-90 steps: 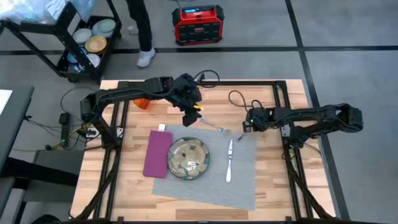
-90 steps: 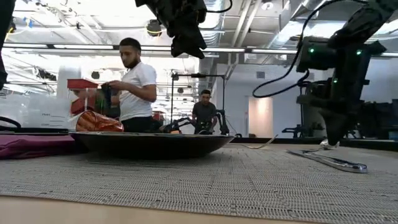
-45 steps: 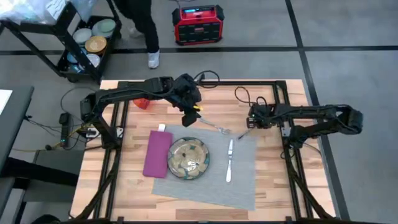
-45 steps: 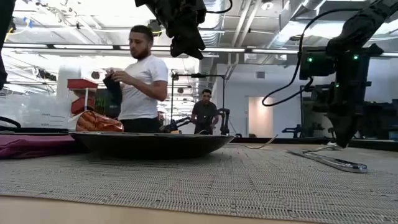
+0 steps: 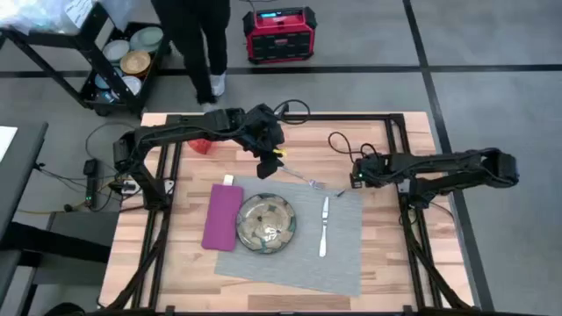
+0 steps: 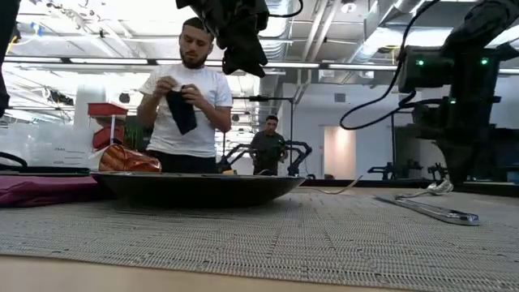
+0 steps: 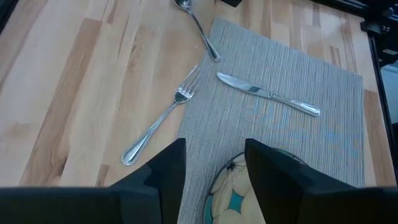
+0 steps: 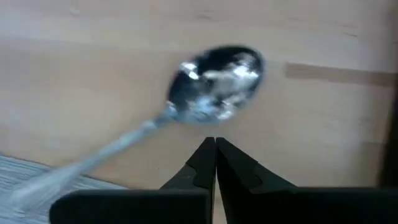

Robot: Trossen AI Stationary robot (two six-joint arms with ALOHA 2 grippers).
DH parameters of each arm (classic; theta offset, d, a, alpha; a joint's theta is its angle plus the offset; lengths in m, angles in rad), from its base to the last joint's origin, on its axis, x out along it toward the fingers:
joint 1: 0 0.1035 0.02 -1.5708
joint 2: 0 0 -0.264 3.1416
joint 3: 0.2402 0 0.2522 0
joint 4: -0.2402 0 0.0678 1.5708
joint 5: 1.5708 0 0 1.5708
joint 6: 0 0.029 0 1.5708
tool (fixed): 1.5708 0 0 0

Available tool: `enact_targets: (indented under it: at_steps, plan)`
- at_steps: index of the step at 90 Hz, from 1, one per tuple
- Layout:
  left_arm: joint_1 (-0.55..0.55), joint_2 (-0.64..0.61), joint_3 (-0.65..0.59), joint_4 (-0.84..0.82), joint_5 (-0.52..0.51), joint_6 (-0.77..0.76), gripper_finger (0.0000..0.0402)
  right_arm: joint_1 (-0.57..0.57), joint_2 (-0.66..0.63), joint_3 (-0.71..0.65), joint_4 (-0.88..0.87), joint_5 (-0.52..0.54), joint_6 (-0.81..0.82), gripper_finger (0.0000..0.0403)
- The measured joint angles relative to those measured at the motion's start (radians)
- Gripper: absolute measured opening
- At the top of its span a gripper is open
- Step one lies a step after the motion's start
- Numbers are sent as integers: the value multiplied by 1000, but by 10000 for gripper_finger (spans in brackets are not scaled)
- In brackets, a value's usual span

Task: Set table place
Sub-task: Put the silver spoon to the right of the silver table knife on the table mat

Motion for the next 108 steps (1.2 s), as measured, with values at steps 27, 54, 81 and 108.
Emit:
enact_targets:
  at_steps: [27, 54, 81, 108]
  plan:
    - [0, 0, 0, 6, 0, -14, 149, -106, 85, -20, 100, -6, -72, 0]
    - [0, 0, 1, 8, 1, -21, 149, -258, 180, 47, 287, -33, -284, 0]
    - [-3, 2, 1, 20, -13, -41, 149, -218, 74, 71, 392, -46, -344, 0]
    - [-28, 3, -74, 161, -53, -106, 149, -175, 131, 70, 459, -64, -429, 0]
